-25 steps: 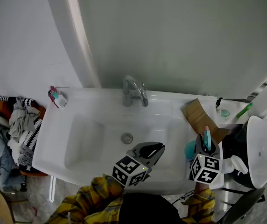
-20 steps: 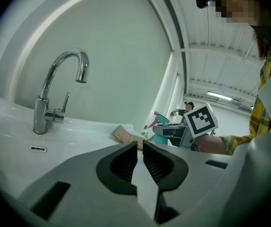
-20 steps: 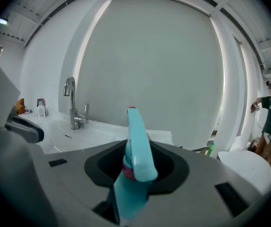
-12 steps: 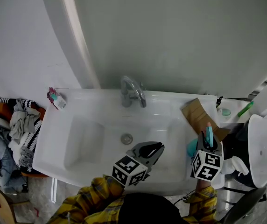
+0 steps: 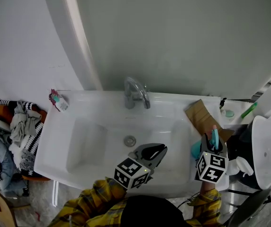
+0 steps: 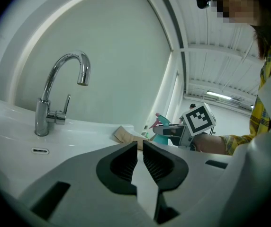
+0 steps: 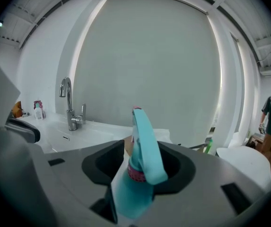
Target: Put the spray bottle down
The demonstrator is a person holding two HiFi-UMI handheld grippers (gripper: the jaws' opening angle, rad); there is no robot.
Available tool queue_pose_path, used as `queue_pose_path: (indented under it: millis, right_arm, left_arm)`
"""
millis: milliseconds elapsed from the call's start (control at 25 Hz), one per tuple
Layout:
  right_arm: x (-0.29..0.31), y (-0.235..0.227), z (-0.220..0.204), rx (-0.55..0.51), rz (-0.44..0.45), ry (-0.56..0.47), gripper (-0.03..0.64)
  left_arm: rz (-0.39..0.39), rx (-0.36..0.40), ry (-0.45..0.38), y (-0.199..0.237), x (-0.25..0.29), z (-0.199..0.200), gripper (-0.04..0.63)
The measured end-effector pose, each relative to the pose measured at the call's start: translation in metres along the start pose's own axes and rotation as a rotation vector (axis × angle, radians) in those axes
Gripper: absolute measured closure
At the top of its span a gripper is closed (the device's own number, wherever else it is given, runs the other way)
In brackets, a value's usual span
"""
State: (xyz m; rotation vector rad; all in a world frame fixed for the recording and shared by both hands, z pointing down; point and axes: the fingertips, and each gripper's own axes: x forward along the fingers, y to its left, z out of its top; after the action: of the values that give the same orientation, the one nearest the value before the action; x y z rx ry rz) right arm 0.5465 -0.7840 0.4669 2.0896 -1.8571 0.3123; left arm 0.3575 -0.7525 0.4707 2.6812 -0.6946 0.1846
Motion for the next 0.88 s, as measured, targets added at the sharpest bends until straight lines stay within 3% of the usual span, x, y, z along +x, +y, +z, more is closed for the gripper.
queue_pose_path:
  millis: [360, 880]
  right_arm:
    - [-0.019, -0.006, -0.004, 0.061, -0.074, -0.022, 0.392]
    - [-0.063, 0.003, -0.024, 0.171, -0.14, -0.006, 0.39]
  left_arm:
    - [-0.016, 0.002, -0.004, -0.009, -0.011, -0.003, 0.558]
    - [-0.044, 0.003, -0.01, -0.027, -0.033, -0.008, 0.558]
